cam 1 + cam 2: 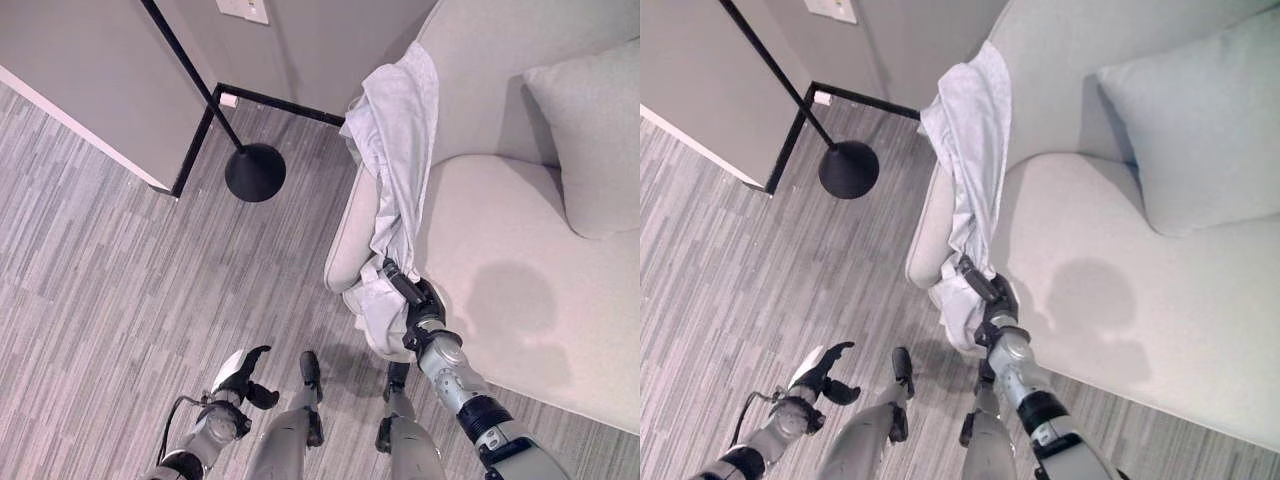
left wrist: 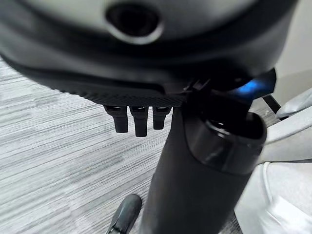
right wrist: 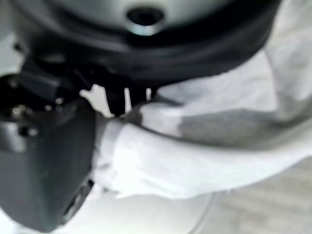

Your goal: Hang the clothes on the sofa on the clothes rack.

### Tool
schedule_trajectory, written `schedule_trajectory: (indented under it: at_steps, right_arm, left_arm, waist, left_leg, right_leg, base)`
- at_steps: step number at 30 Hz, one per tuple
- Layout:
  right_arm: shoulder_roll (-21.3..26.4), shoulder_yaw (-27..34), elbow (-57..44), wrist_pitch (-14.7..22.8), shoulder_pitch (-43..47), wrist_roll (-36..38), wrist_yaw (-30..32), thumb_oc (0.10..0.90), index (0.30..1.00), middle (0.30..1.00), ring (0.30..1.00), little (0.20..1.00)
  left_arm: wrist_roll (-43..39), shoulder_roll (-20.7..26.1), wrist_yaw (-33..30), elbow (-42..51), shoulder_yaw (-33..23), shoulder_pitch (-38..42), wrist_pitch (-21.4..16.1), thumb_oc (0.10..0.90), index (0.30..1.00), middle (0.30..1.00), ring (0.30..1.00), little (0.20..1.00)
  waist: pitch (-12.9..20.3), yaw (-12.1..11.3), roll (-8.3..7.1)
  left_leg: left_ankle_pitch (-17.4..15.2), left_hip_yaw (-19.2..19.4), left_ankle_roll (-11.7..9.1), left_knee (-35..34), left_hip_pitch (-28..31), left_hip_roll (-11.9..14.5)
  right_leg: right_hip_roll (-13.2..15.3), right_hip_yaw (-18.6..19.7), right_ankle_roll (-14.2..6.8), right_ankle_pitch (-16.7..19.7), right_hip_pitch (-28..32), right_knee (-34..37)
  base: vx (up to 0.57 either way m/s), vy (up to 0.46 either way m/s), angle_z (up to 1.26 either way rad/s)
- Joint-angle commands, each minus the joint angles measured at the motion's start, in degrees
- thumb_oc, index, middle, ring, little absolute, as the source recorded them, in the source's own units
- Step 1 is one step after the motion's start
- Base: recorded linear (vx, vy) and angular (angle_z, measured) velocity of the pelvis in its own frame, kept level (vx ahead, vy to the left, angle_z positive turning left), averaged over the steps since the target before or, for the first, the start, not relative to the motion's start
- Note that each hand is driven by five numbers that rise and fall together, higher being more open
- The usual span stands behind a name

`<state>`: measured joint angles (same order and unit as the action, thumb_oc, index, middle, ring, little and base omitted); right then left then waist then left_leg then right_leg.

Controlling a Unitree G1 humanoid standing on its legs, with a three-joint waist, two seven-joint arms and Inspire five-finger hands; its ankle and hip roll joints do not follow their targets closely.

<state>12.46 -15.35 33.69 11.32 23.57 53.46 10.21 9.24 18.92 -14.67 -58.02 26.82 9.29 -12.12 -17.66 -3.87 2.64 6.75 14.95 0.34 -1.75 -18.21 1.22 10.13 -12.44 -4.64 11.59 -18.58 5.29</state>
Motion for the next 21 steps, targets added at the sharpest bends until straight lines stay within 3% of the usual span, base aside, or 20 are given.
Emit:
schedule_trajectory:
  at_steps: [1,3,6,15,21]
  right_arm:
    - [-1.65,2.52,-4.21,9.87,5.90,5.46,-3.07,0.400,0.300,0.300,0.300,0.300]
    - [-5.48,6.05,-8.55,14.36,8.85,9.62,-1.19,0.400,0.300,0.300,0.300,0.300]
    - [-7.52,9.16,-10.16,17.35,11.39,11.38,0.35,0.400,0.300,0.300,0.300,0.300]
    - [-8.38,13.77,-20.14,23.48,12.89,11.10,2.02,0.400,0.300,0.300,0.300,0.300]
    - [-7.17,15.83,-26.58,25.61,12.15,10.29,2.09,0.400,0.300,0.300,0.300,0.300]
  left_arm:
    - [1.61,2.01,-1.29,-2.87,1.28,-1.14,0.48,0.800,0.900,0.900,0.900,0.900]
    - [1.65,1.29,-1.26,-3.68,1.90,-1.26,1.00,0.800,0.900,0.900,0.900,0.900]
    - [1.60,0.79,-1.22,-3.46,2.82,-1.22,0.84,0.800,0.900,0.900,0.900,0.900]
    - [2.31,-0.16,-0.24,-2.46,4.70,-1.85,0.62,0.800,0.900,0.900,0.900,0.900]
    - [2.80,-0.30,0.46,-2.40,4.08,-3.09,0.88,0.800,0.900,0.900,0.900,0.900]
  waist:
    - [3.30,-1.92,-0.69]
    - [4.57,-2.58,-0.04]
    - [5.73,-3.15,0.46]
    - [8.93,-3.69,1.11]
    - [10.58,-3.59,0.67]
  left_leg:
    - [-5.29,-0.65,-6.07,5.27,-1.66,5.32]
    - [-3.65,-0.80,-6.34,1.70,0.83,5.15]
    - [-2.90,-1.00,-6.42,-0.41,2.74,5.09]
    - [-1.70,-1.33,-5.87,-3.25,5.88,4.39]
    - [-2.35,-1.46,-5.74,-3.25,7.28,4.16]
  right_leg:
    - [7.58,-0.39,-6.71,-3.58,4.18,-2.48]
    - [7.53,-0.94,-6.85,-3.75,5.47,-1.86]
    - [7.64,-1.40,-6.99,-3.86,6.74,-1.53]
    - [8.30,-3.39,-6.98,-3.57,9.62,-0.85]
    - [8.43,-4.29,-7.14,-3.82,11.51,-0.44]
  base:
    - [-0.03,-0.019,0.01]
    - [-0.03,-0.024,0.03]
    - [0.01,-0.008,0.18]
    - [0.03,0.011,0.10]
    - [0.04,0.010,0.03]
